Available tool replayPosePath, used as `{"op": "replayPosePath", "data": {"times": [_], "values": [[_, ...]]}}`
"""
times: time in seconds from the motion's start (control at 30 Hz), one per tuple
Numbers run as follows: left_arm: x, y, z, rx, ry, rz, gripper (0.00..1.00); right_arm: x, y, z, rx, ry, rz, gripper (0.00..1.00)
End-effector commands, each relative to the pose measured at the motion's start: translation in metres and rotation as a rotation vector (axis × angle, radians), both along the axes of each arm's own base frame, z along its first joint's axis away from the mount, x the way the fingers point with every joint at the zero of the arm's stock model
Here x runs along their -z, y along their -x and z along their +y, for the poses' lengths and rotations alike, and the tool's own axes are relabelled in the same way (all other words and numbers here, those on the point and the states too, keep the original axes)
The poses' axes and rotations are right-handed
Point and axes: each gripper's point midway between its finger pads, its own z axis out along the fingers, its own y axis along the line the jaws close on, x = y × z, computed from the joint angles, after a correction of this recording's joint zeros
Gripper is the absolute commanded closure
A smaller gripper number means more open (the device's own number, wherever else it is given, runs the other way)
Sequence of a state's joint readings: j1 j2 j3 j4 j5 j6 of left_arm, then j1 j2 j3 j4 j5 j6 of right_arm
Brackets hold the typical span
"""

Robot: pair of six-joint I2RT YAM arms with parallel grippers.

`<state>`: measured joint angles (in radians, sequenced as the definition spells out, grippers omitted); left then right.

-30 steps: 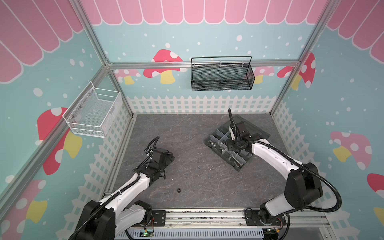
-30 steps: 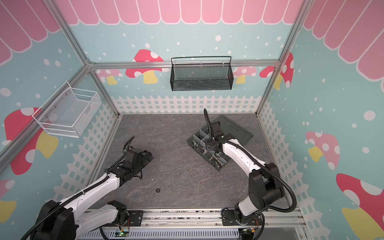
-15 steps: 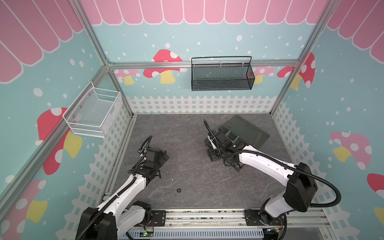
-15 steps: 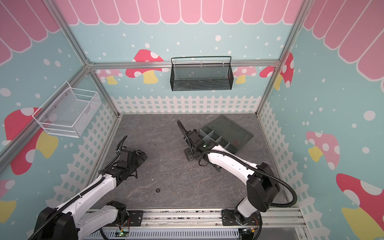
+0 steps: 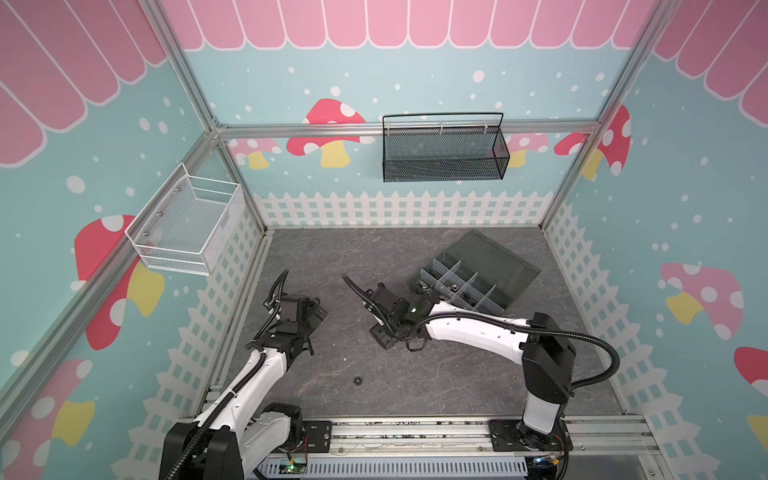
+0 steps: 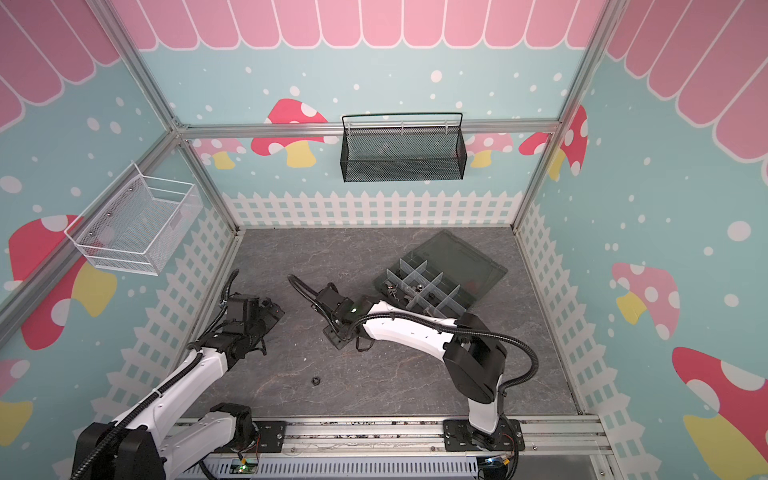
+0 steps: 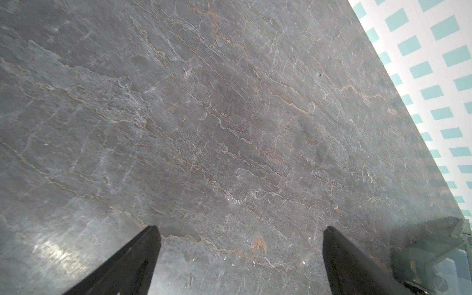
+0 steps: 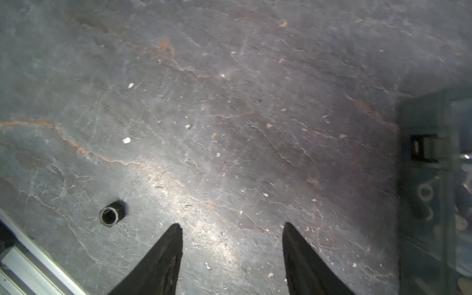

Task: Sort the screws and nuts into containers
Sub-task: 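Move the open right gripper down to the last black hex nut, then close the right gripper on the last black hex nut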

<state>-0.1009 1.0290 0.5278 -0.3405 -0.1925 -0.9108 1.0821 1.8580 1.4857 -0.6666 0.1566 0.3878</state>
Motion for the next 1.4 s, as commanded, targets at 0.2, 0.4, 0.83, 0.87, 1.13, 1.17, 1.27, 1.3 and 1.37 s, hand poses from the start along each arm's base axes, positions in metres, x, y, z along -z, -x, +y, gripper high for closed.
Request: {"op": "replayPosePath", "data": {"times": [0.2, 0.4, 0.83, 0.87, 1.13, 1.17, 1.27, 1.3, 1.37], "values": [[0.012, 0.005, 0.005, 0.007, 0.024, 0.040, 0.00, 0.026, 0.049, 0.036, -0.219, 0.087, 0.052, 0.41], [0.022, 0.007, 0.003, -0.008, 0.072, 0.047, 0.00, 0.042, 0.081, 0.055, -0.323, 0.105, 0.085, 0.44], [0.034, 0.013, 0.009, -0.039, 0.084, 0.069, 0.00, 0.075, 0.107, 0.070, -0.401, 0.141, 0.151, 0.51], [0.035, 0.013, 0.010, -0.040, 0.085, 0.074, 0.00, 0.077, 0.106, 0.070, -0.399, 0.145, 0.151, 0.51], [0.041, 0.017, 0.016, -0.054, 0.089, 0.092, 0.00, 0.095, 0.100, 0.063, -0.369, 0.202, 0.136, 0.55], [0.041, 0.017, 0.016, -0.053, 0.089, 0.088, 0.00, 0.096, 0.099, 0.063, -0.366, 0.205, 0.134, 0.56], [0.041, 0.017, 0.017, -0.054, 0.087, 0.089, 0.00, 0.102, 0.097, 0.061, -0.356, 0.223, 0.130, 0.58], [0.041, 0.017, 0.017, -0.054, 0.088, 0.088, 0.00, 0.104, 0.096, 0.059, -0.351, 0.233, 0.126, 0.59], [0.041, 0.017, 0.018, -0.057, 0.088, 0.088, 0.00, 0.109, 0.095, 0.056, -0.343, 0.250, 0.123, 0.60]]}}
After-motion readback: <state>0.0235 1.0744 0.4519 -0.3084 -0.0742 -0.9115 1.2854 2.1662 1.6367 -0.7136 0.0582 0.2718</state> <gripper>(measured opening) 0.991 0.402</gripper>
